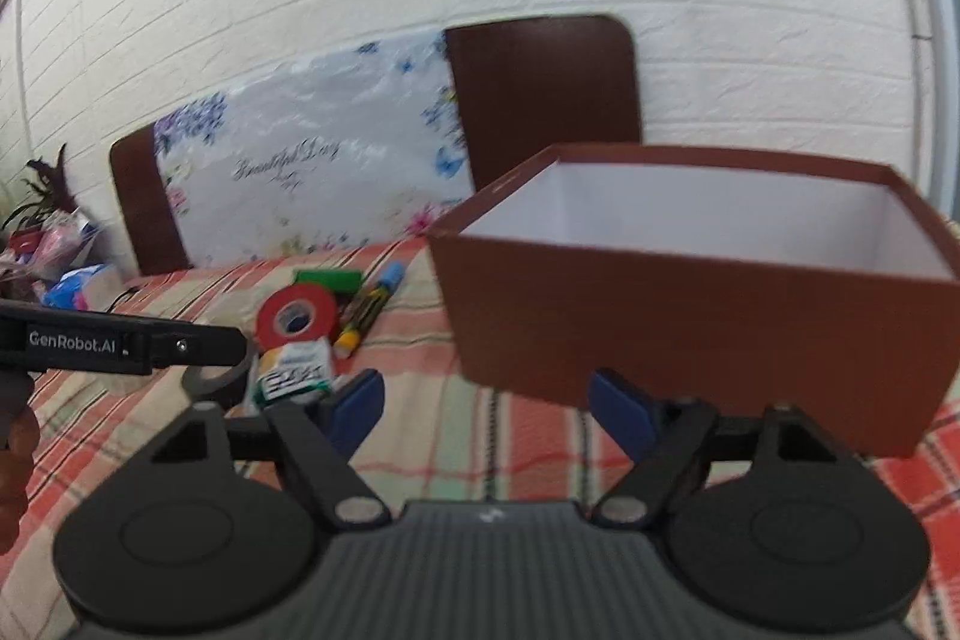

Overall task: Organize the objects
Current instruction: 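Move the right gripper to the white-green snack packet and grasp it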

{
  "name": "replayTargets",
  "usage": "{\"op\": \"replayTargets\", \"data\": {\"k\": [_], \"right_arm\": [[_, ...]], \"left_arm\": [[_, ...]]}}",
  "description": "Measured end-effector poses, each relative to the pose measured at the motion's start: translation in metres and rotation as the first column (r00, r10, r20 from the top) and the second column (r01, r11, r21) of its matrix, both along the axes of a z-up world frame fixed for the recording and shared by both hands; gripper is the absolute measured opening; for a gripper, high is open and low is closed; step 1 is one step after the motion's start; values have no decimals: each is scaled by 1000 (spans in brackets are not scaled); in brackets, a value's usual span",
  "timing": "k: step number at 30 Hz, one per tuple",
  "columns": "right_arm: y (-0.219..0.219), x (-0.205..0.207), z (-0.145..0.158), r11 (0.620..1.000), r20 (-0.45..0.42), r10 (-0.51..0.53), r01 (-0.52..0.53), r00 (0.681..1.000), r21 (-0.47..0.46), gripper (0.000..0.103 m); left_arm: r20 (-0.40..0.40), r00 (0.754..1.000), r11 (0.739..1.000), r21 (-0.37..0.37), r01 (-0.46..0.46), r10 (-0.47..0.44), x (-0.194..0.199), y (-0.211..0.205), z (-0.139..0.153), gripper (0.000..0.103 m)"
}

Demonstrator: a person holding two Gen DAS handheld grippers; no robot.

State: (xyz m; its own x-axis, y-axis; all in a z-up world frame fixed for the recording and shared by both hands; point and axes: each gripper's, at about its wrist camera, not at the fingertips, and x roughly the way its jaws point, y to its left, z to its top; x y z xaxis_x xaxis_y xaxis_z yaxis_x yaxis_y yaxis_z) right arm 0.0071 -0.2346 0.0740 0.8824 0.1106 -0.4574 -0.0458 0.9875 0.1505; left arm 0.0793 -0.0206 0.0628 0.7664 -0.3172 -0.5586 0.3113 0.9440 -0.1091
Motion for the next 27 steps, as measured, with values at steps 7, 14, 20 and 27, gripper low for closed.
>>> {"op": "replayTargets", "data": {"k": [7, 14, 20, 27], "right_arm": [[73, 55, -18, 976, -95, 199, -206, 975, -66, 72], [119, 111, -47, 952, -192, 263, -287, 945, -108, 64], [113, 78, -46, 953, -223, 274, -295, 936, -69, 51], [104, 5, -41, 948, -192, 288, -307, 938, -81, 74]], "left_arm": [[-60, 990, 989, -68, -133, 129, 5, 53, -9, 58], [-117, 988, 978, -171, -115, 96, 9, 73, -22, 58], [-165, 986, 973, -224, -65, 28, 13, 65, -25, 58], [-212, 970, 965, -252, 67, -122, 7, 26, -29, 57]]}}
